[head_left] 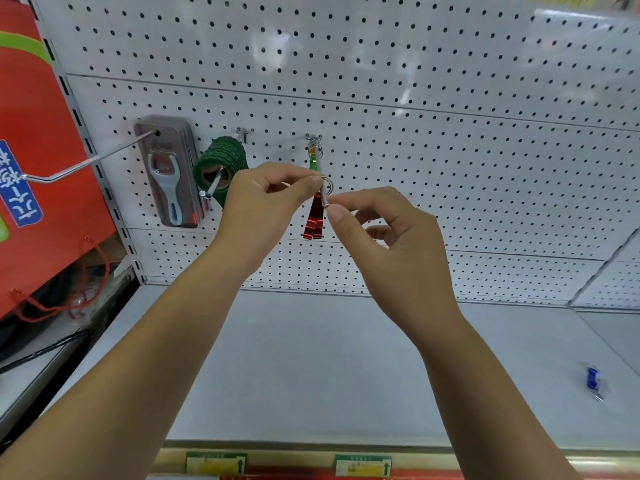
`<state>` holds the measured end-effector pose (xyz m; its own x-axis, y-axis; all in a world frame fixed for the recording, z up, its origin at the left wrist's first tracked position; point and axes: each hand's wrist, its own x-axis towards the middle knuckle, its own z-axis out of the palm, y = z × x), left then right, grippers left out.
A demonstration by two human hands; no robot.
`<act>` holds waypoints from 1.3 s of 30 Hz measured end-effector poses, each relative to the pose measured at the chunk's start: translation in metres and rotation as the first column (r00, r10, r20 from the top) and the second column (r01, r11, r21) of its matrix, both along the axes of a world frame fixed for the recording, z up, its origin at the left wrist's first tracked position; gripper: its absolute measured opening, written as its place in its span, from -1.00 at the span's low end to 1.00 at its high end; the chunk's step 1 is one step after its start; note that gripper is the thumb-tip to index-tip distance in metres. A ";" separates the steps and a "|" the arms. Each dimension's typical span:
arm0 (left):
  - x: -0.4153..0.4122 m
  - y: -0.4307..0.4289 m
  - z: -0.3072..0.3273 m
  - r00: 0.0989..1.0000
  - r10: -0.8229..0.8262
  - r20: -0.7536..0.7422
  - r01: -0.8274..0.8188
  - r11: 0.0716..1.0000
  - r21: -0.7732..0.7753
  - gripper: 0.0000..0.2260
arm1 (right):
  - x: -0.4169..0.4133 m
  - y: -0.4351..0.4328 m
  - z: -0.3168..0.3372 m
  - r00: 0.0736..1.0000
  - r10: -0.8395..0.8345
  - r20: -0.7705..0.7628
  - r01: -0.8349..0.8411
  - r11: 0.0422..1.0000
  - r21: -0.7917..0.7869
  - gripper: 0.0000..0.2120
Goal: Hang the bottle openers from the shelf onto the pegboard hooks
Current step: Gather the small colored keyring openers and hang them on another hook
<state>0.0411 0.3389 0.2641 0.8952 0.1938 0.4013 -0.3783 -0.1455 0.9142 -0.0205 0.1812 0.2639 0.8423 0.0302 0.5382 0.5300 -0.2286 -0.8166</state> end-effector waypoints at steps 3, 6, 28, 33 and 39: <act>0.013 0.002 -0.001 0.999 0.016 0.028 -0.017 0.998 0.060 -0.92 | -0.001 0.001 0.000 1.000 -0.004 -0.009 0.004 1.000 -0.008 -0.94; 0.027 0.003 -0.004 0.997 0.046 0.064 -0.054 0.988 0.143 -0.87 | -0.002 0.003 -0.002 1.000 0.001 -0.018 -0.001 1.000 -0.005 -0.93; 0.081 -0.001 -0.007 0.962 0.160 0.221 -0.241 0.876 0.418 -0.82 | -0.004 0.001 0.000 1.000 0.003 0.024 0.000 0.996 -0.092 -0.89; 0.085 -0.001 -0.005 0.955 0.150 0.255 -0.264 0.818 0.511 -0.80 | -0.004 -0.002 -0.001 1.000 0.012 0.009 -0.011 0.992 -0.122 -0.87; 0.090 0.002 -0.002 0.948 0.151 0.280 -0.302 0.709 0.637 -0.76 | -0.003 -0.005 -0.001 0.999 0.033 0.006 -0.032 0.987 -0.156 -0.83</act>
<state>0.1312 0.3407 0.2619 0.7490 -0.0032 0.6626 -0.4083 -0.7898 0.4577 -0.0238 0.1762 0.2625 0.8346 0.1415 0.5323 0.5464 -0.3349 -0.7676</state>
